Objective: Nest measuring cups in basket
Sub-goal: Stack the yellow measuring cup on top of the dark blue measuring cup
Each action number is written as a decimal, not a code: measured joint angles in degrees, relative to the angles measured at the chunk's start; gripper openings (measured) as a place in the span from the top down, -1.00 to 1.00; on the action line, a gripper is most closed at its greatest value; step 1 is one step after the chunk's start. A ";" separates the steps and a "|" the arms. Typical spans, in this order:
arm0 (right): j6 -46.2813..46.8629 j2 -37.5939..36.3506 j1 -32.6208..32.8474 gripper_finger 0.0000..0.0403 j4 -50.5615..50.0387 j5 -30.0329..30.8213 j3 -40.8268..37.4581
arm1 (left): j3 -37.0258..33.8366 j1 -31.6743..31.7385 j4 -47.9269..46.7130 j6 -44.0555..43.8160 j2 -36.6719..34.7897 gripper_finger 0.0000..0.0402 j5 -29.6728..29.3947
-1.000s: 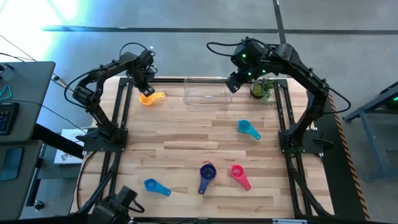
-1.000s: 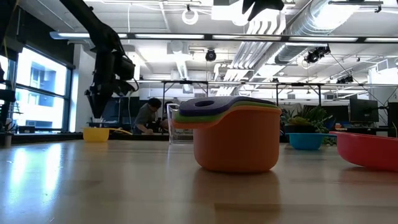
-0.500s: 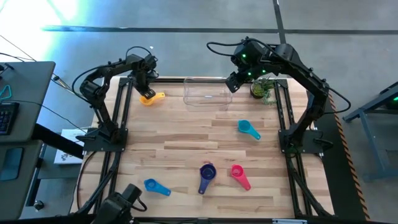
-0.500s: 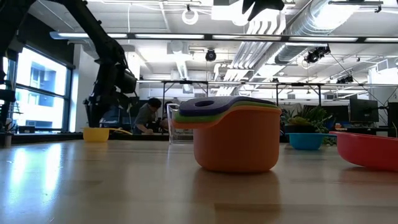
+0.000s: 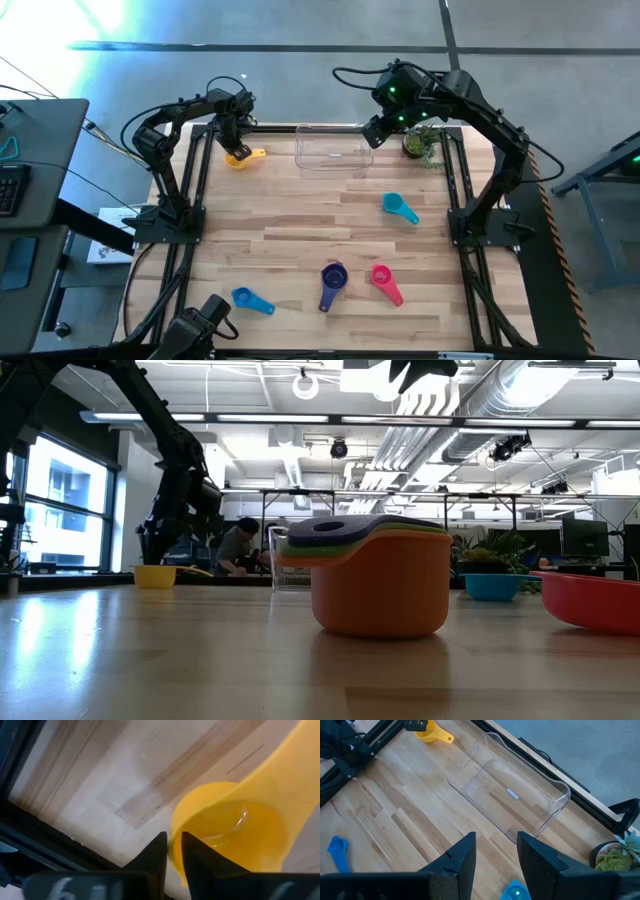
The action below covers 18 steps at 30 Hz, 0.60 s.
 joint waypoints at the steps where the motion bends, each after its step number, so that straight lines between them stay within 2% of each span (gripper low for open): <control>1: 0.00 0.00 0.00 0.33 0.02 0.00 0.01 | 0.00 0.00 0.02 0.05 0.00 0.87 0.00; 4: 0.00 0.00 0.00 0.33 0.04 0.00 0.01 | 0.07 0.00 -0.02 0.35 -0.03 0.96 0.09; 13: 0.00 0.00 0.00 0.33 0.07 0.00 0.01 | 0.09 -0.72 -0.89 0.41 -0.07 0.97 0.06; 18: 1.22 0.00 0.00 0.33 0.04 -0.28 0.00 | 0.07 -3.78 -2.44 0.40 -1.70 0.98 -0.01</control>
